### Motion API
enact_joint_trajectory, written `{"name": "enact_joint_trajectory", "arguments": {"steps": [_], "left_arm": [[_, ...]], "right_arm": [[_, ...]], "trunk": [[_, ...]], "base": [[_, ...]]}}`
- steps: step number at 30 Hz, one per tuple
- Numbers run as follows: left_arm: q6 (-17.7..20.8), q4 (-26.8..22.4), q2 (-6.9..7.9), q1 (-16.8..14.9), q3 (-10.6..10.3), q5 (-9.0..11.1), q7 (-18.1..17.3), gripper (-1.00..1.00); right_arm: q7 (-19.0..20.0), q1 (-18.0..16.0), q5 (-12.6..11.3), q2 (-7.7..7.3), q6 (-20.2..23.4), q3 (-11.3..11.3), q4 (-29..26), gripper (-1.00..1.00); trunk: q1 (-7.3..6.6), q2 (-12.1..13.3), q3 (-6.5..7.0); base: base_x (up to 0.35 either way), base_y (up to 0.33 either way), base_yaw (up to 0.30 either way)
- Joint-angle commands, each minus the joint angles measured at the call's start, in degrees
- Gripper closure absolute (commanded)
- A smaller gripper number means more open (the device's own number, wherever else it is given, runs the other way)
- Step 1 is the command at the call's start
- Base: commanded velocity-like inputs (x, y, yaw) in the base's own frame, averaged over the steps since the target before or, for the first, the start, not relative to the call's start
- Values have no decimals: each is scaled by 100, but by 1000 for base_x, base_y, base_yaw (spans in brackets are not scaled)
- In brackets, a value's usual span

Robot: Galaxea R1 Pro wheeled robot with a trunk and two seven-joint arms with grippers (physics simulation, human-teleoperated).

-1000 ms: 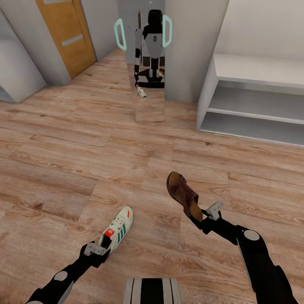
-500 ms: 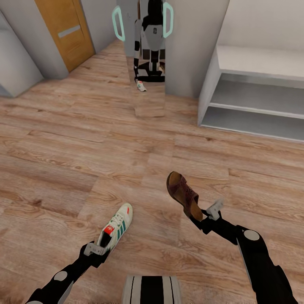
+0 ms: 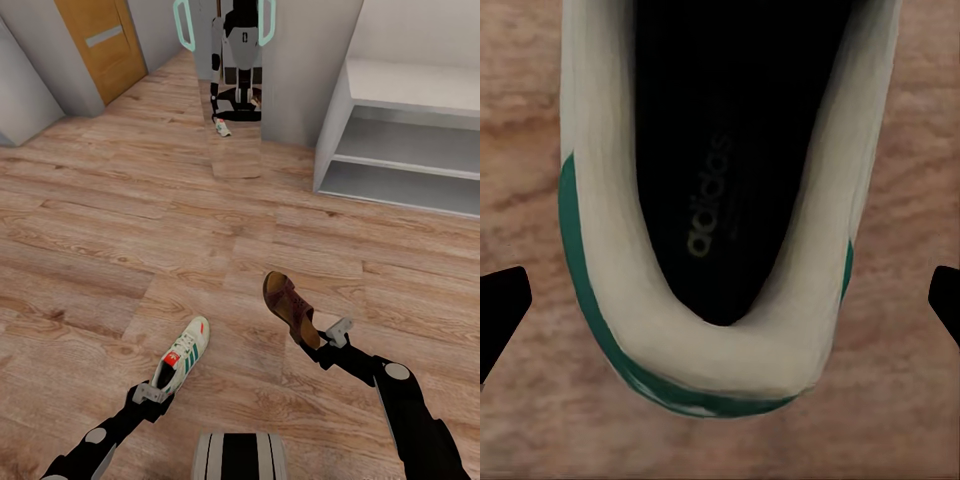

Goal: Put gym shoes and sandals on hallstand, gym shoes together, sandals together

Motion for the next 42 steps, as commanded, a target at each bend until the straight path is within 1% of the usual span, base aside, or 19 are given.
{"name": "enact_joint_trajectory", "arguments": {"steps": [1, 12, 19, 26, 27, 29, 34, 42], "left_arm": [[-24, 0, -3, -3, 47, -52, -32, -100], [-30, -3, -2, -3, 51, -52, -32, -100], [-27, 5, -2, -3, 48, -52, -32, -100], [-24, 7, -8, -3, 47, -57, -32, -100], [-23, 6, -9, -3, 47, -57, -30, 100], [-24, 6, -14, -3, 44, -59, -6, 100], [-28, 12, -21, -3, 39, -54, 222, 100], [-32, 6, -13, -3, 38, -37, 249, 100]], "right_arm": [[34, -3, 15, 2, 31, -4, -8, 100], [34, -3, 15, 2, 32, -5, -8, 100], [34, -3, 15, 2, 34, -6, -10, 100], [34, -3, 15, 2, 34, -8, -11, 100], [34, -3, 15, 2, 34, -8, -11, 100], [34, -3, 15, 2, 34, -6, -10, 100], [34, -3, 15, 2, 34, -3, -11, 100], [34, -3, 15, 2, 34, -5, -10, 100]], "trunk": [[1, -3, -26], [1, -3, -26], [1, -3, -26], [1, -3, -26], [1, -3, -26], [1, -3, -26], [1, -3, -26], [1, -3, -26]], "base": [[0, 0, 0], [0, 0, 0], [132, 0, 0], [22, 0, 0], [2, 0, 0], [2, 0, 0], [0, 0, 0], [0, 0, 0]]}}
